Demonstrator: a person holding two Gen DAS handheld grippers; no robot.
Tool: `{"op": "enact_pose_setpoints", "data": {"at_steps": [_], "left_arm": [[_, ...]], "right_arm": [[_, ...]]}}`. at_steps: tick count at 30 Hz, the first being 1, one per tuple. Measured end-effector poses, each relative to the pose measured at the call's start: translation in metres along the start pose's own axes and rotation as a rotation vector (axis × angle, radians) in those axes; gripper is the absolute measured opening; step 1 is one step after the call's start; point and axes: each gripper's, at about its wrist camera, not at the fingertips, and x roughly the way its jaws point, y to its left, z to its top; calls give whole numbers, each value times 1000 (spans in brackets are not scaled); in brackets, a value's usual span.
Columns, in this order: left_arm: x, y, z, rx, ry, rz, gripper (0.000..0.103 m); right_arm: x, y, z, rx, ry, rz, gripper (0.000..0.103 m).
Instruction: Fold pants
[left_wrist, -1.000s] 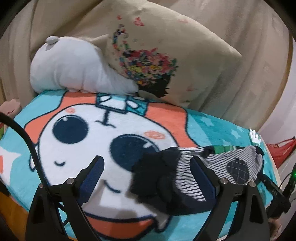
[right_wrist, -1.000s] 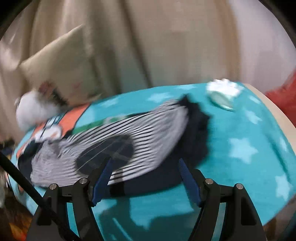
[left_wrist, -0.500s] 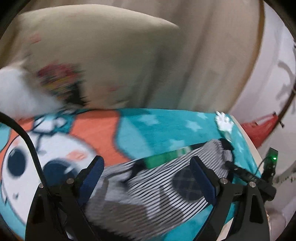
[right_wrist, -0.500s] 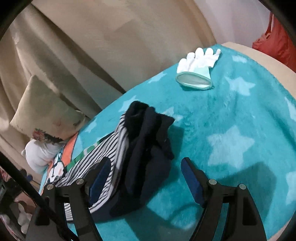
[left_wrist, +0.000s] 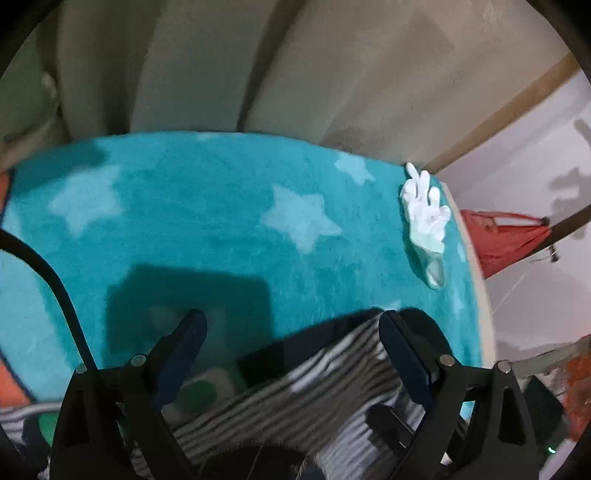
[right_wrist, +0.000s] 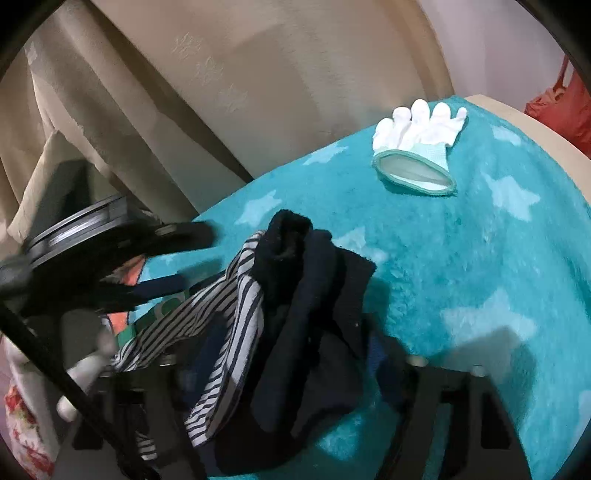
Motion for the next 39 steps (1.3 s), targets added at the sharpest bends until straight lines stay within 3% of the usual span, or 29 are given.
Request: {"op": "enact_pose_setpoints", "data": {"at_steps": [2, 3, 4, 6, 12, 17, 19, 20, 21, 23, 26, 29, 31, 32, 34, 37, 38, 39], "left_arm": [[4, -12, -3, 59, 26, -1, 75], [5, -13, -3, 70, 38, -4, 54], [4, -15, -5, 80, 49, -1, 40], [-7, -11, -8, 58, 36, -10, 35], [-89, 25, -33, -14, -132, 23, 35], [-166, 68, -82, -70, -266, 82, 49], [-187, 83, -104, -80, -302, 113, 55], [-197, 91, -115, -88, -316, 131, 58], [-206, 101, -125, -96, -328, 148, 60], [-216, 114, -139, -107, -347, 166, 61], [-241, 150, -161, -176, -388, 184, 62], [-258, 189, -177, -284, -429, 181, 62], [-258, 207, -182, -354, -437, 184, 62], [-259, 212, -184, -372, -441, 180, 62], [-264, 222, -193, -402, -449, 171, 62], [-267, 235, -200, -424, -450, 177, 63], [-266, 241, -201, -434, -441, 178, 64], [-263, 247, -202, -443, -429, 176, 66]], "right_arm": [[1, 1, 1, -5, 1, 4, 39], [-1, 2, 1, -15, -9, 7, 31], [-3, 5, 2, -31, -19, 15, 27], [-11, 19, 2, -95, -64, 16, 22], [-30, 71, -4, -269, -125, 94, 21], [-21, 127, -34, -476, -64, 181, 25], [-10, 146, -53, -553, 5, 214, 39], [-5, 154, -62, -587, 41, 223, 57], [-3, 161, -73, -623, 80, 241, 61], [-11, 164, -80, -647, 96, 270, 61], [-44, 159, -75, -618, 51, 328, 61], [-61, 154, -57, -547, -24, 269, 61], [-54, 155, -48, -499, -30, 218, 49], [-44, 157, -46, -480, -17, 208, 43], [-20, 161, -45, -453, 23, 202, 43], [31, 167, -57, -448, 163, 141, 43], [38, 167, -62, -448, 183, 120, 43], [33, 170, -65, -454, 144, 106, 43]]}}
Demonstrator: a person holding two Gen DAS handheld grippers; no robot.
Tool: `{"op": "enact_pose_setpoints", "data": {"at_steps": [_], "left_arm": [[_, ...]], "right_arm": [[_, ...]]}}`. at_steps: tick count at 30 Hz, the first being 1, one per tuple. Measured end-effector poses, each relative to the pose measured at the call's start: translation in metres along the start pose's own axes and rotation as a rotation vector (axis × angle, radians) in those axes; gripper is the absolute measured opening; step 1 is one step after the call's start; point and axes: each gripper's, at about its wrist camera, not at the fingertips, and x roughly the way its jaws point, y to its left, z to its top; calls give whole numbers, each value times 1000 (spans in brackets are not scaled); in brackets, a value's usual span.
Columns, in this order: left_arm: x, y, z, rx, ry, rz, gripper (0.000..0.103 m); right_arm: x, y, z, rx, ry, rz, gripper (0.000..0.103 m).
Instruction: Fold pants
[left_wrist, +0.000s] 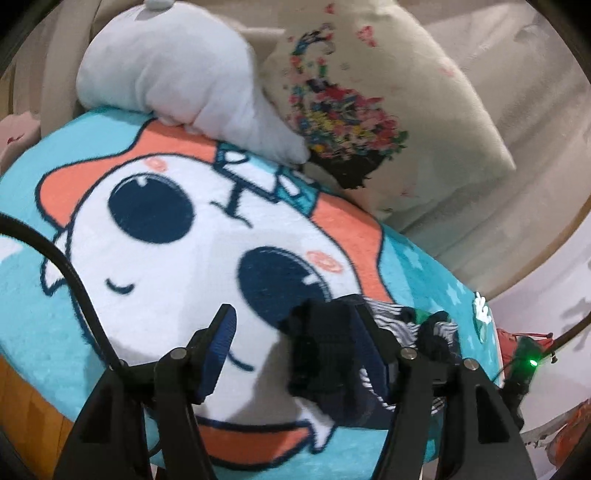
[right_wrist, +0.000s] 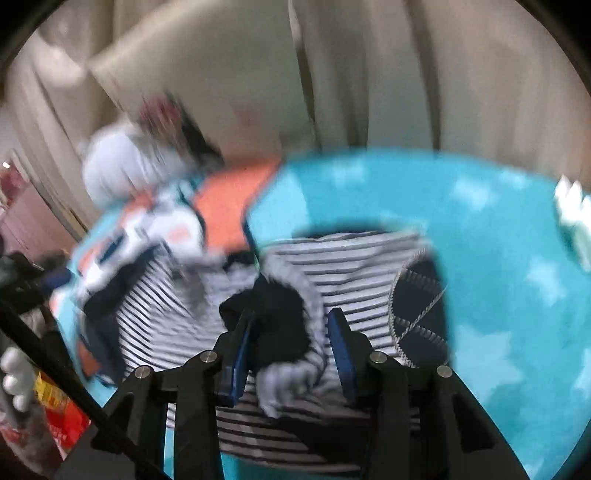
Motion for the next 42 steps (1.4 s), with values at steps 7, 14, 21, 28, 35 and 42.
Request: {"op": "enact_pose_setpoints", "data": {"at_steps": [7, 14, 21, 28, 35, 42], "left_arm": [[46, 9, 2, -35, 115, -61, 68], [77, -3, 9, -4, 214, -157, 70], [89, -9, 4, 29, 271, -205, 48], [66, -36, 8, 60, 226, -218, 46], [41, -115, 17, 144, 179, -308, 48], [18, -147, 14, 182, 86, -320, 58]], "right_arm": [[-42, 82, -12, -216, -124, 139, 79], [-5, 176, -41, -541, -73, 101, 79], [34, 187, -44, -528, -45, 36, 59], [12, 165, -25, -402, -101, 108, 17], [-47, 97, 2, -161, -224, 225, 15], [-78, -27, 1, 184, -273, 208, 15]]}}
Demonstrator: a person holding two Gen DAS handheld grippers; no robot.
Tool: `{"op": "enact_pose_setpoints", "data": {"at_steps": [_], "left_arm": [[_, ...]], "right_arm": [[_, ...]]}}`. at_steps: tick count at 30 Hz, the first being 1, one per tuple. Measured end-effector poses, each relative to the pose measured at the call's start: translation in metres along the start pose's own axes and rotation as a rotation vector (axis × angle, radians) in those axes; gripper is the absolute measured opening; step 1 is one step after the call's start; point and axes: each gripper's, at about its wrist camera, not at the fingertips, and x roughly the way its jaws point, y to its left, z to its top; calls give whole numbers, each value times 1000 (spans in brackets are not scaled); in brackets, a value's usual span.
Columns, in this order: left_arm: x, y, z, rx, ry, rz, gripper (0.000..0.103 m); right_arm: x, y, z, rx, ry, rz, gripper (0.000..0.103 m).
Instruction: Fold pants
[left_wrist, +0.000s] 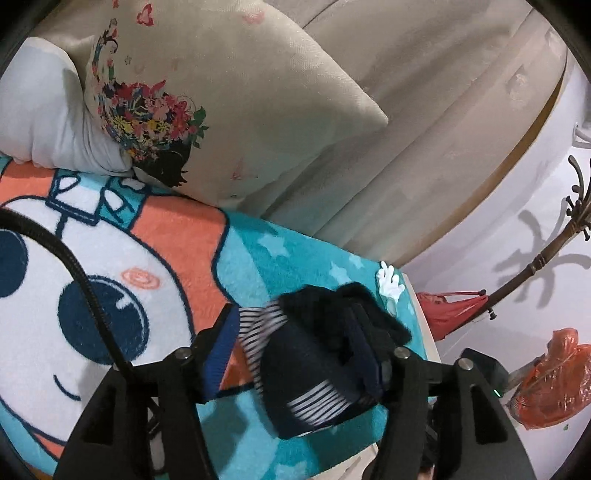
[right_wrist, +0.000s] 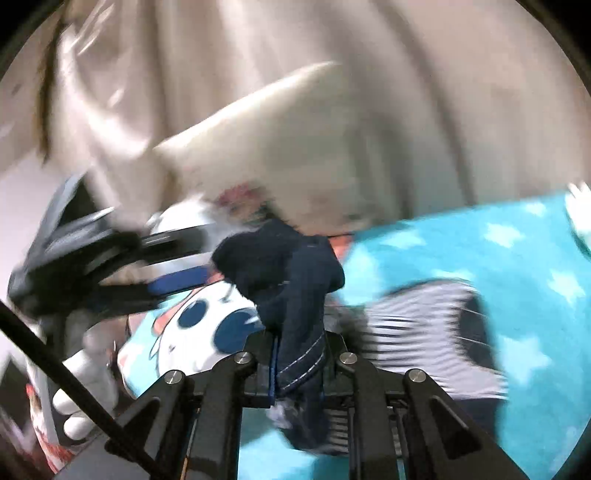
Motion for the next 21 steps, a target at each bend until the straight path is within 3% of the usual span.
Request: {"op": "enact_pose_setpoints", "data": {"at_steps": [3, 5, 7, 12, 14, 18, 21], "left_arm": [[12, 1, -7, -6, 24, 32, 58], [23, 6, -11, -23, 54, 48, 58], [31, 11, -16, -38, 77, 62, 58], [47, 8, -30, -17, 117, 80, 58], [54, 4, -37, -5, 134, 84, 58], [67, -1, -50, 10, 166, 93, 58], [70, -1, -54, 2, 174, 93, 58]], "right_arm": [[-5, -42, -6, 72, 20, -133, 18], [-8, -55, -9, 99, 37, -158, 21], [-12, -59, -5, 92, 39, -166, 30], [-51, -39, 19, 6, -123, -250, 47], [-52, -33, 30, -13, -152, -206, 47], [-28, -32, 44, 44, -77, -5, 47], [7, -51, 37, 104, 28, -7, 47]]}}
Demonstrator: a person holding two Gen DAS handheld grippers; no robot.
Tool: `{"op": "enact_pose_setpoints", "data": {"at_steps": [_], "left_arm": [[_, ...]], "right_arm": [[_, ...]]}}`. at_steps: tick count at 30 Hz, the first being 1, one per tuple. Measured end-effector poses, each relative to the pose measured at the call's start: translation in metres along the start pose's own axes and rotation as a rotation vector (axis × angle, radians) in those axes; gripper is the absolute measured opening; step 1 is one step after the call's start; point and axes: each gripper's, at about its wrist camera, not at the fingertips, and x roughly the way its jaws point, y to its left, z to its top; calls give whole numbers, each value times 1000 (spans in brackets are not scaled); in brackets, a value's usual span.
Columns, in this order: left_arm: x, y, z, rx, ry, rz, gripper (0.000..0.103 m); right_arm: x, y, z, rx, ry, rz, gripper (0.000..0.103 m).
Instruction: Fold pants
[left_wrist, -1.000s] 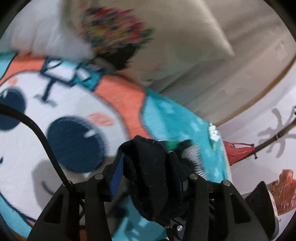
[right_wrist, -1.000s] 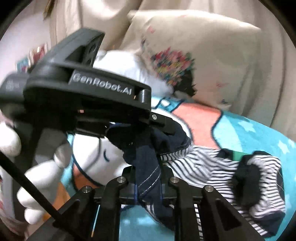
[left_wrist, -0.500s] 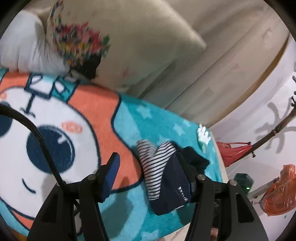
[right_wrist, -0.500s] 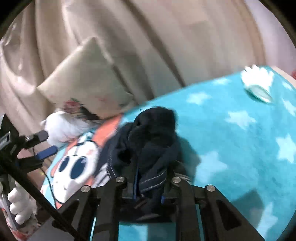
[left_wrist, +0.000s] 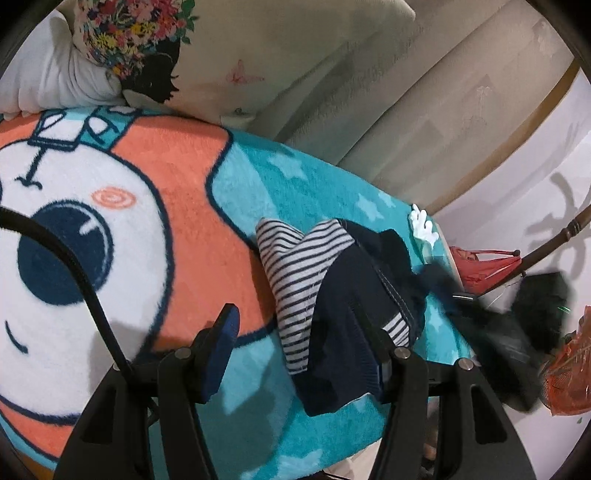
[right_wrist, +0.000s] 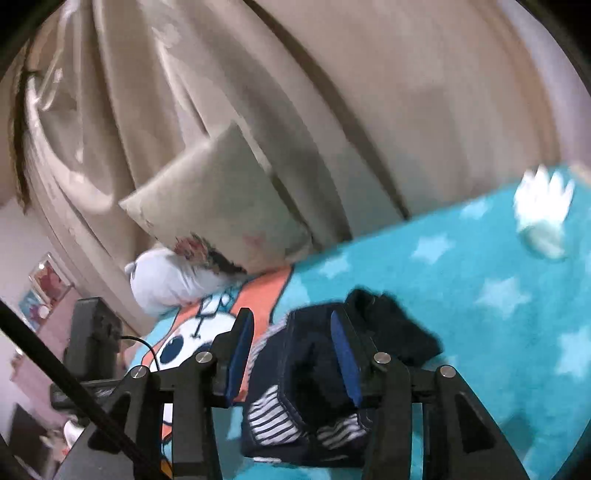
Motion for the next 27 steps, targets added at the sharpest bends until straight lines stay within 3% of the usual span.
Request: {"op": "enact_pose_setpoints", "data": {"at_steps": [2, 5, 8, 9, 11, 13, 16, 17, 19, 20, 21, 22, 27], "left_arm": [[1, 0, 1, -5, 2, 2, 58], [5, 4, 3, -15, 13, -1, 60], [19, 5, 8, -42, 41, -25, 66], [24, 5, 8, -47, 51, -39, 69], [36, 4, 7, -51, 69, -64, 74], [45, 2, 5, -54, 87, -99, 80], [58, -5, 1, -43, 115, -123, 80], [62, -9, -1, -21, 119, -122, 79], [64, -14, -3, 9, 135, -130, 42], [64, -13, -2, 7, 137, -128, 40], [61, -12, -1, 2, 128, -128, 33], [58, -11, 2, 1, 124, -135, 29], [39, -12, 28, 13, 82, -100, 27]], "right_arm": [[27, -17, -8, 35, 109, -74, 47], [13, -20, -14, 21, 82, -66, 49], [-15, -16, -9, -34, -8, -95, 83], [-21, -17, -7, -52, -38, -121, 87], [-22, -24, -1, -58, -36, -162, 88], [-6, -36, 2, -21, 37, -125, 88], [24, -53, -4, 57, 147, -52, 87], [31, -54, -7, 60, 162, -55, 86], [32, -51, -9, 29, 157, -100, 71], [33, -50, -9, 45, 173, -38, 43], [36, -51, -9, 92, 192, 33, 39], [35, -48, -9, 87, 183, 24, 38], [36, -17, 11, 52, 136, 77, 35]]}}
